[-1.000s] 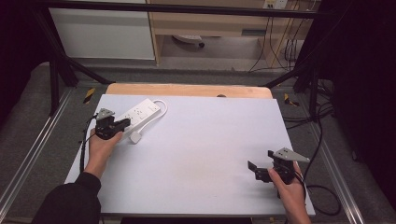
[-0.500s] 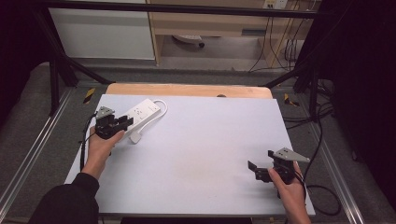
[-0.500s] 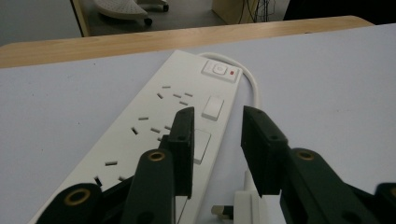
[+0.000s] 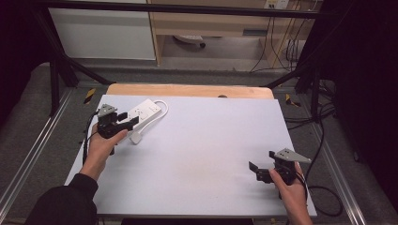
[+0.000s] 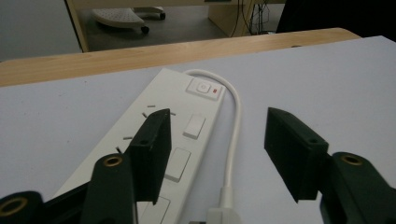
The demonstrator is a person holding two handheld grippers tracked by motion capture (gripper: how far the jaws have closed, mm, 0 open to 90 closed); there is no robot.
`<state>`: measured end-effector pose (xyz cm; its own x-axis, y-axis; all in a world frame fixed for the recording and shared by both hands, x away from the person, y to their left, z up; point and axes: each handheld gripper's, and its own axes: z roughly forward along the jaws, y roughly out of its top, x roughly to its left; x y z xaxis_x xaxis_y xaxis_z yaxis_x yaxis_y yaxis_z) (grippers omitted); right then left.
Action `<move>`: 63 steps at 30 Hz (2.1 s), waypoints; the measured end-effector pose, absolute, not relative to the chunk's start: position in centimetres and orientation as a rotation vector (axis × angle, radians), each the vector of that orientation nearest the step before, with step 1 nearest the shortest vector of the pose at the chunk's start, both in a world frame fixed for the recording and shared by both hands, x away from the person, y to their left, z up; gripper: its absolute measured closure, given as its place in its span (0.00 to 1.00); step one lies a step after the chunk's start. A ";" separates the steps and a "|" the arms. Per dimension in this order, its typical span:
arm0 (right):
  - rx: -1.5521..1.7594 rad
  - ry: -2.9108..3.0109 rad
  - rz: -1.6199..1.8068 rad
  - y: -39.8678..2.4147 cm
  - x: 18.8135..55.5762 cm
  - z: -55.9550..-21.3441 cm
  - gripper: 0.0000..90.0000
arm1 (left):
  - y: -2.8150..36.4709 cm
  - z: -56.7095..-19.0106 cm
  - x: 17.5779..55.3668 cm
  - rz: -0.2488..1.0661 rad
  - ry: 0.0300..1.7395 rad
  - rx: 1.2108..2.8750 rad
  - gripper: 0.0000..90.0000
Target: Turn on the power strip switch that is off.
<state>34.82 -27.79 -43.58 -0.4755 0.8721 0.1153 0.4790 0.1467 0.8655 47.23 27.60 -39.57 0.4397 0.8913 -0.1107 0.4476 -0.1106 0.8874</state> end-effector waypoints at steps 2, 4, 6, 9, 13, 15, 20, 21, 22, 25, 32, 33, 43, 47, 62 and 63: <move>1.291 2.016 1.271 -27.8 34.8 -43.6 0.03 | 27.3 -39.4 47.2 0.574 1.163 1.730 0.38; 1.290 2.014 1.272 -27.8 34.8 -43.6 0.03 | 27.0 -39.2 47.1 0.569 1.176 1.717 0.31; 1.288 2.016 1.273 -27.8 34.8 -43.6 0.03 | 26.8 -39.1 47.1 0.548 1.202 1.695 0.19; 1.288 2.015 1.272 -27.8 34.8 -43.6 0.03 | 26.5 -39.1 47.0 0.531 1.178 1.702 0.15; 1.287 2.016 1.271 -27.8 34.8 -43.6 0.03 | 26.4 -39.1 46.9 0.512 1.167 1.689 0.09; 1.287 2.016 1.271 -27.8 34.8 -43.6 0.03 | 26.3 -39.0 46.9 0.509 1.165 1.687 0.09; 1.287 2.017 1.271 -27.8 34.8 -43.6 0.03 | 26.3 -38.7 46.5 0.504 1.153 1.687 0.09; 1.286 2.017 1.272 -27.8 34.8 -43.6 0.03 | 26.3 -38.6 46.4 0.504 1.150 1.686 0.09; 1.287 2.016 1.272 -27.8 34.8 -43.6 0.03 | 26.3 -38.6 46.2 0.505 1.147 1.686 0.09; 1.289 2.016 1.272 -27.8 34.8 -43.6 0.03 | 26.4 -38.3 45.8 0.507 1.129 1.684 0.09; 1.288 2.017 1.271 -27.8 34.8 -43.6 0.03 | 26.8 -37.8 44.7 0.505 1.112 1.685 0.09; 1.288 2.017 1.271 -27.8 34.8 -43.6 0.03 | 26.8 -37.7 44.6 0.504 1.111 1.682 0.09; 1.290 2.018 1.270 -27.7 34.8 -43.6 0.03 | 27.4 -37.4 42.3 0.495 1.079 1.686 0.07; 1.293 2.018 1.270 -27.7 34.8 -43.7 0.03 | 27.9 -37.4 41.4 0.496 1.070 1.683 0.07; 1.291 2.019 1.269 -27.7 34.8 -43.6 0.03 | 28.8 -37.7 38.0 0.499 1.050 1.684 0.07; 1.292 2.019 1.269 -27.7 34.8 -43.6 0.03 | 28.8 -37.7 37.8 0.500 1.047 1.687 0.07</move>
